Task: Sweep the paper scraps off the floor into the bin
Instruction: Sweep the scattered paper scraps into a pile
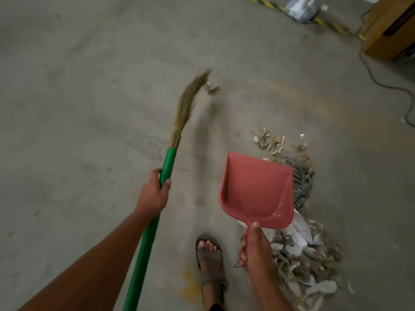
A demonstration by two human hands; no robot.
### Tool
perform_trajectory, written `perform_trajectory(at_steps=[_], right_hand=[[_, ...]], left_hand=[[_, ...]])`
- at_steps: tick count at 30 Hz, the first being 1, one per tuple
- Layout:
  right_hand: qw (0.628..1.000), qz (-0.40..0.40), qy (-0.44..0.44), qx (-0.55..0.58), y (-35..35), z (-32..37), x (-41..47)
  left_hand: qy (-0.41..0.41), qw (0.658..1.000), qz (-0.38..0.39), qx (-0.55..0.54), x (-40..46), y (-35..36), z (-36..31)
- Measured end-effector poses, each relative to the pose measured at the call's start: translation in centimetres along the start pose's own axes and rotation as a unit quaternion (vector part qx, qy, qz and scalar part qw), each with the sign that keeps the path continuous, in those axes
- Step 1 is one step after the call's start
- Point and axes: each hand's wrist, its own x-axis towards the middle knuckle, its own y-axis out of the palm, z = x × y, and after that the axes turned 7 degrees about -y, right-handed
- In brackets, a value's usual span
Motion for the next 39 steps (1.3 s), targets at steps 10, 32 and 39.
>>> perform_trajectory(at_steps=[10,32,39], right_hand=[[0.997,-0.059,0.016,0.049,-1.5,3.8,14.2],[0.984,-0.155,0.053,0.064,-5.0,-0.9,11.5],[0.979,-0.182,0.057,0.075,-4.9,-1.5,5.0]], left_hand=[[-0.084,0.989,-0.033,0.113,21.9,2.1,-12.9],[0.170,0.833,0.196,0.489,16.0,7.7,-7.9],[0.169,0.865,0.208,0.424,9.4,4.6,-5.3]])
